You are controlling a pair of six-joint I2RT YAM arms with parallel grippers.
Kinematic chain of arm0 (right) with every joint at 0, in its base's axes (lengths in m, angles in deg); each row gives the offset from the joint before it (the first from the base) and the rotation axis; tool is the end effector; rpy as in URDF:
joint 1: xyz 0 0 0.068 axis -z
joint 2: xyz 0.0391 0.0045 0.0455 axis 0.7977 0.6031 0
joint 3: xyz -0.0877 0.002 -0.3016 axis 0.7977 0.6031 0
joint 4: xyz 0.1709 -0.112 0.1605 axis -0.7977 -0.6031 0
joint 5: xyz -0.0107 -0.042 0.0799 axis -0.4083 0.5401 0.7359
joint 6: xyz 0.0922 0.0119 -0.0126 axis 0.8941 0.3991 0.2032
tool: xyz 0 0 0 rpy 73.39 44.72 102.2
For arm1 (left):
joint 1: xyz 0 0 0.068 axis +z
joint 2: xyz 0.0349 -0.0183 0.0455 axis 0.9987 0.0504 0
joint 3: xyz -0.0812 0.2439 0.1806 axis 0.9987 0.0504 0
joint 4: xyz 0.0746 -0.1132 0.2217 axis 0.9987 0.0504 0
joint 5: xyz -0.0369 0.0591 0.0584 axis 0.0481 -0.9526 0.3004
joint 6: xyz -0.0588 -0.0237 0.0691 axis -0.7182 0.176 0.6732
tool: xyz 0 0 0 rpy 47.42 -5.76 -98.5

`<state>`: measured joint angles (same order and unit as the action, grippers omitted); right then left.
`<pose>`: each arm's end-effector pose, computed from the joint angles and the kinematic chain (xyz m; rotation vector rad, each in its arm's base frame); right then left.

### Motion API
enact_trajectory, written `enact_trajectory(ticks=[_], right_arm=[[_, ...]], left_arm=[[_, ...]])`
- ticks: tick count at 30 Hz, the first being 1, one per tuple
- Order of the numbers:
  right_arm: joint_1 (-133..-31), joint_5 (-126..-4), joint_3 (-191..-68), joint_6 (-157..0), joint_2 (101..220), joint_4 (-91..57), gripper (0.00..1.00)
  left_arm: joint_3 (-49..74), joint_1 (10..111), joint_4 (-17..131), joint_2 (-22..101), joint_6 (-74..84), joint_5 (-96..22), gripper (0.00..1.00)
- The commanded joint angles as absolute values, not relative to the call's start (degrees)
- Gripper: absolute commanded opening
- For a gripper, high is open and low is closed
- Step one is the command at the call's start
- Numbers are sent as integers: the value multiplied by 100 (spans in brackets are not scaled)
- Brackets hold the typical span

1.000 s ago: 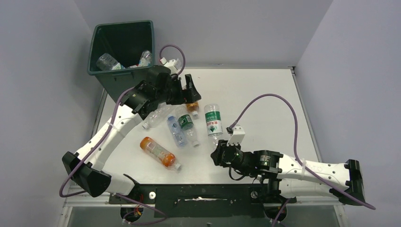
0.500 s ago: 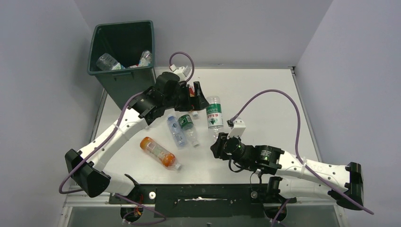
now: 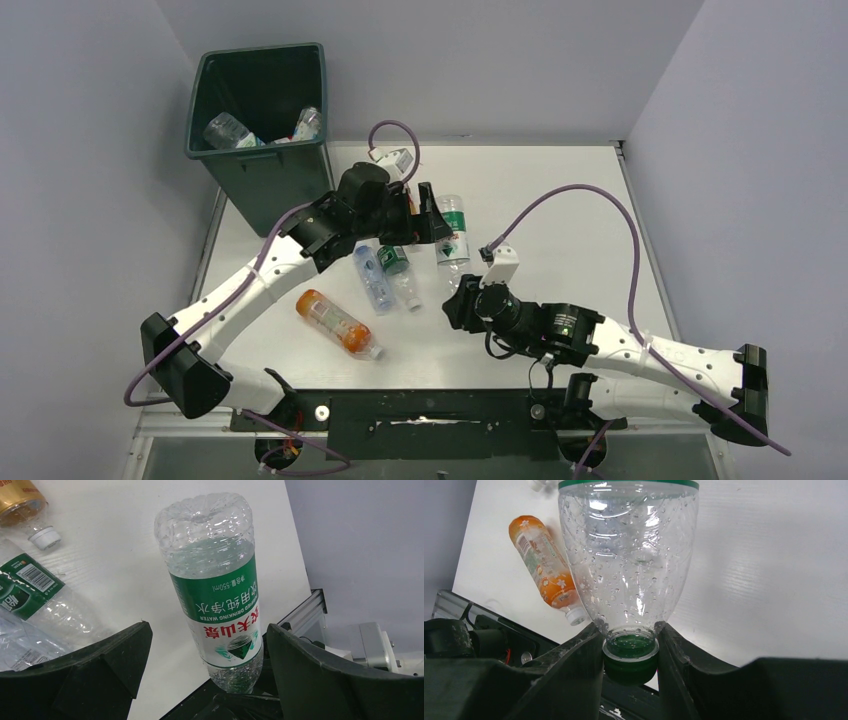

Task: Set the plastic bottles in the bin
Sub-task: Pick up the plastic bottle at the center of the board.

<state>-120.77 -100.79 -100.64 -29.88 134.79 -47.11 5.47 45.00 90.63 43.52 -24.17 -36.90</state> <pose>0.1161 0.1791 0.2967 0.0271 2.2341 0.6735 0.2459 -0.2384 0.3885 0.1264 2.2909 -0.9588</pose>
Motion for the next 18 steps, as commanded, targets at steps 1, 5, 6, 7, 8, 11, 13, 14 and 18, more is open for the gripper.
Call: enact_trajectory(ticks=[1,5,6,7,8,11,13,14,18], right_arm=[[-12041,-10114,-10417,-3150,13531,-4428,21],[-12041,-10088,-10465,-3180,13550,-4368,21],[-12041,-10073,-10468,-3214,13549,-4334,21],[-12041,-10049,-10468,-3243,13555,-4291,21],[-12041,-10022,-10468,-3269,13559,-4259,21],[-12060,-9930,-10477,-3353,13590,-4123,21],[-12103,-9897,-10492,-3401,13629,-4034,21],[-12136,-9891,-10516,-3435,13656,-3996,21],[-12245,-9893,-10594,-3510,13787,-3859,20]], left_arm=[[580,4399,8545,4114,-2528,-3630,86],[676,4349,8501,4125,-2530,-3710,86],[704,4335,8486,4118,-2539,-3736,86],[729,4328,8469,4116,-2541,-3763,86],[752,4323,8448,4116,-2543,-3772,86],[792,4300,8405,4107,-2559,-3843,86],[827,4290,8373,4107,-2576,-3898,86],[844,4282,8350,4107,-2588,-3921,86],[870,4256,8287,4137,-2625,-3967,86]])
